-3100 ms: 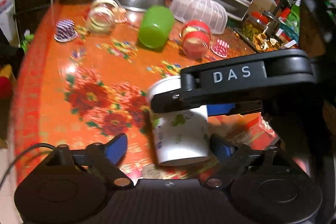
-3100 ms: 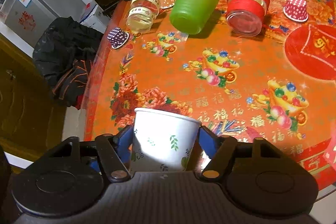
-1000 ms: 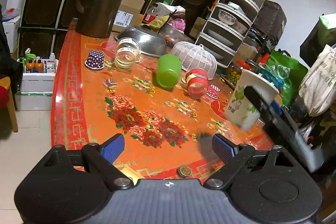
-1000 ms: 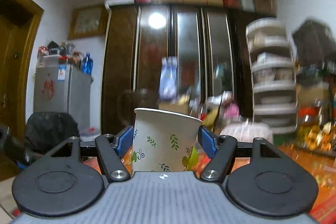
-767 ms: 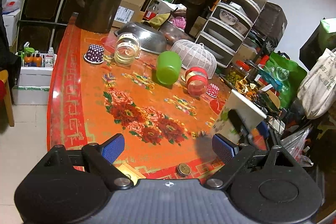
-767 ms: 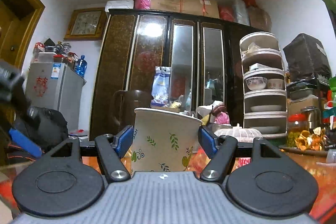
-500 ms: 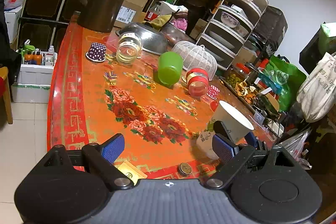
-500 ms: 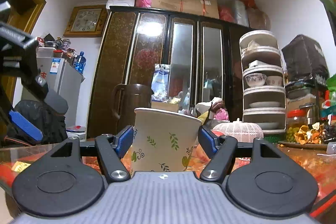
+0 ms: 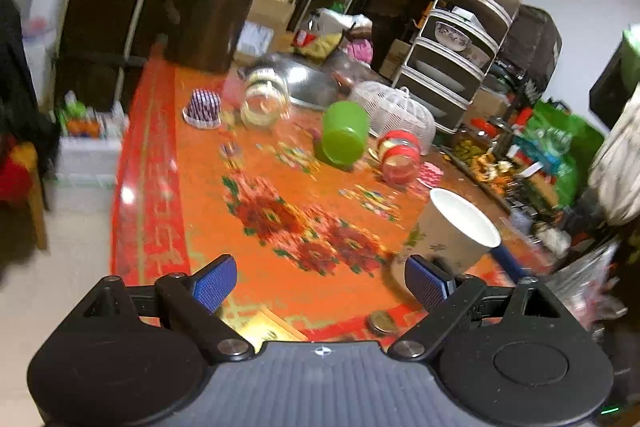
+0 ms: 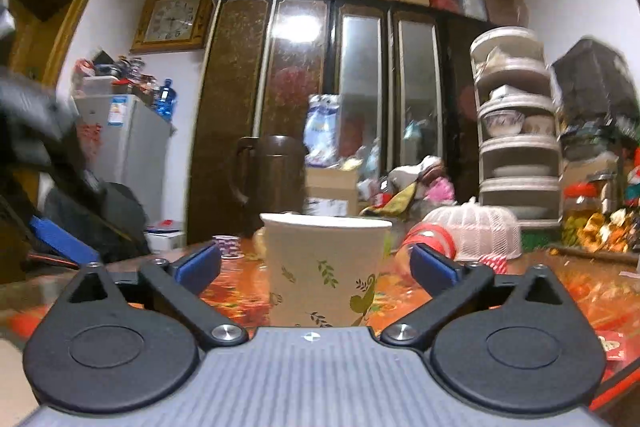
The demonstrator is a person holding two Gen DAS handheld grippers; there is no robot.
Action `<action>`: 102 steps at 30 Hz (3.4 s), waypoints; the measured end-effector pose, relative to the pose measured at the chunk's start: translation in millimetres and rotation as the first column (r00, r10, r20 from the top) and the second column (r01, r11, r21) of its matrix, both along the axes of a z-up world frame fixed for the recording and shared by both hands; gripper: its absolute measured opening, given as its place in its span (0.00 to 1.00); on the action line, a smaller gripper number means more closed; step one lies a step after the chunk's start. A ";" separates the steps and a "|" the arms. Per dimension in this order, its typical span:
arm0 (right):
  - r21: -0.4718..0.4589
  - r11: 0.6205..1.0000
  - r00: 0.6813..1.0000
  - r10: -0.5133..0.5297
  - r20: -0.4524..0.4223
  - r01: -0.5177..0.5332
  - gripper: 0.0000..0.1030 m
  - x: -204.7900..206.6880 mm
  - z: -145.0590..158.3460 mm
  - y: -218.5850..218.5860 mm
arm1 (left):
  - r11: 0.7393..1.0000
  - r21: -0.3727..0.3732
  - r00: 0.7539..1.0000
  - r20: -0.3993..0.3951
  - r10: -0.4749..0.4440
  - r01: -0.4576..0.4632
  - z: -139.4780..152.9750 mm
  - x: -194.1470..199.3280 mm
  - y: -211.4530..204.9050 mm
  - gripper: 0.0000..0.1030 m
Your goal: Flip cup upright
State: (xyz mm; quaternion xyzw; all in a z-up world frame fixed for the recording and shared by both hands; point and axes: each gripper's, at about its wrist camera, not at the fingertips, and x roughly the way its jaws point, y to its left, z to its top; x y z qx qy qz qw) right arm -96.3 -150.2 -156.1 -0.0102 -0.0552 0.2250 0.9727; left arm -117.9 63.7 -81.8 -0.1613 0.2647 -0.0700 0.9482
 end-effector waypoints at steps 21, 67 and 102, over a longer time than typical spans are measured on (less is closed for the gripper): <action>-0.050 0.999 0.841 -0.040 -0.540 0.015 0.99 -16.3 116.7 -70.8 | 0.968 0.246 0.998 0.024 -0.051 0.043 85.5 -30.1 -79.1 1.00; -0.022 0.998 0.841 0.032 -0.540 -0.052 0.99 -17.0 120.4 -69.9 | 0.968 0.248 0.999 -0.020 -0.031 0.035 81.7 -25.9 -75.3 1.00; -0.018 0.998 0.842 0.046 -0.538 -0.065 0.99 -19.7 121.1 -68.2 | 0.966 0.253 0.999 -0.035 -0.040 0.047 75.9 -26.2 -79.8 1.00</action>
